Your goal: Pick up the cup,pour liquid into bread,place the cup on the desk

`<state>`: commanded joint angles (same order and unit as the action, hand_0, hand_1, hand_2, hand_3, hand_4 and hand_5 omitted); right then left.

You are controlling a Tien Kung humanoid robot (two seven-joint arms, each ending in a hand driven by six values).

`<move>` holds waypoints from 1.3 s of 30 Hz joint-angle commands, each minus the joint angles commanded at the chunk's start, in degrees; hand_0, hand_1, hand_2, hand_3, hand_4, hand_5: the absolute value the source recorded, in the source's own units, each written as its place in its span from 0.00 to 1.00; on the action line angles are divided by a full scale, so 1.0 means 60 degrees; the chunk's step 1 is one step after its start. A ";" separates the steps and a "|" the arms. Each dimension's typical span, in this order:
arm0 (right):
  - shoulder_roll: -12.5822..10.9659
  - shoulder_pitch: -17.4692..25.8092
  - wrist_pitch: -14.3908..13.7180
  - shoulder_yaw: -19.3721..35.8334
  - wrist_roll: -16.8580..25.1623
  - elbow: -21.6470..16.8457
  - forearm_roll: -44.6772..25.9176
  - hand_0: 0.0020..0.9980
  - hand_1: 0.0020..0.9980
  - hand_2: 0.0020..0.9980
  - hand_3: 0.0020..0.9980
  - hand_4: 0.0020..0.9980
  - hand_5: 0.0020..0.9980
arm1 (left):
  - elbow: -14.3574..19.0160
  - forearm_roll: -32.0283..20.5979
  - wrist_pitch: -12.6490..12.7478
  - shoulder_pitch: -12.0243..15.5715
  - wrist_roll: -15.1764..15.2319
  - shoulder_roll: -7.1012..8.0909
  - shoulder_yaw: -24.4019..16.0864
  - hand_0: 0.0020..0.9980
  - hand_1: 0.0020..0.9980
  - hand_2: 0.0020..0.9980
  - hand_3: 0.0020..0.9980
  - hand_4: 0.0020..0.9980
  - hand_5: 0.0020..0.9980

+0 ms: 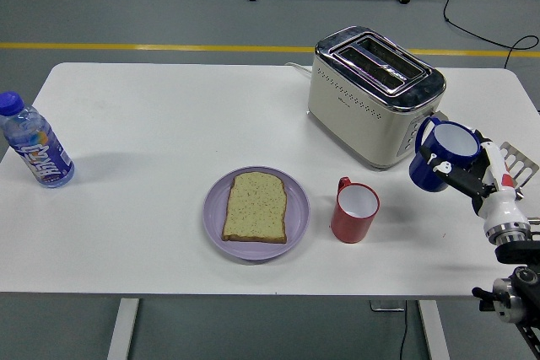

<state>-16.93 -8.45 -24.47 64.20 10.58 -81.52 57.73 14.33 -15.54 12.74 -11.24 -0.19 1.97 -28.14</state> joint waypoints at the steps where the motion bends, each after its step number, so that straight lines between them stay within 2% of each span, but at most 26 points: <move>1: -0.0021 -0.0026 0.0019 -0.0013 -0.0050 -0.0070 0.0075 0.44 0.41 0.53 0.52 0.75 0.00 | 0.0000 0.0002 0.0000 -0.0001 0.0000 0.0001 -0.0003 0.69 0.76 0.77 0.61 0.40 1.00; 14: -0.0341 -0.0820 0.0008 -0.0976 -0.0356 -0.0253 -0.0091 0.45 0.41 0.53 0.52 0.74 0.00 | -0.0004 -0.0119 -0.0026 -0.0026 0.0051 0.0018 0.0067 0.69 0.76 0.77 0.61 0.40 1.00; 27: 0.0014 -0.2535 -0.0206 -0.2706 -0.0598 -0.0191 -0.0409 0.46 0.41 0.53 0.52 0.72 0.00 | 0.0006 -0.0170 0.0017 -0.0083 0.0077 0.0040 0.0074 0.69 0.76 0.77 0.61 0.40 1.00; 39: 0.0415 -0.3301 -0.0263 -0.3213 -0.0530 0.0045 -0.0549 0.46 0.41 0.53 0.52 0.72 0.00 | 0.0017 -0.0162 0.0041 -0.0083 0.0068 0.0046 0.0081 0.69 0.76 0.77 0.61 0.40 1.00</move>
<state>-14.44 -28.26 -26.05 44.92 7.40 -81.25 54.44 14.43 -16.51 12.99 -11.74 0.22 2.25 -27.66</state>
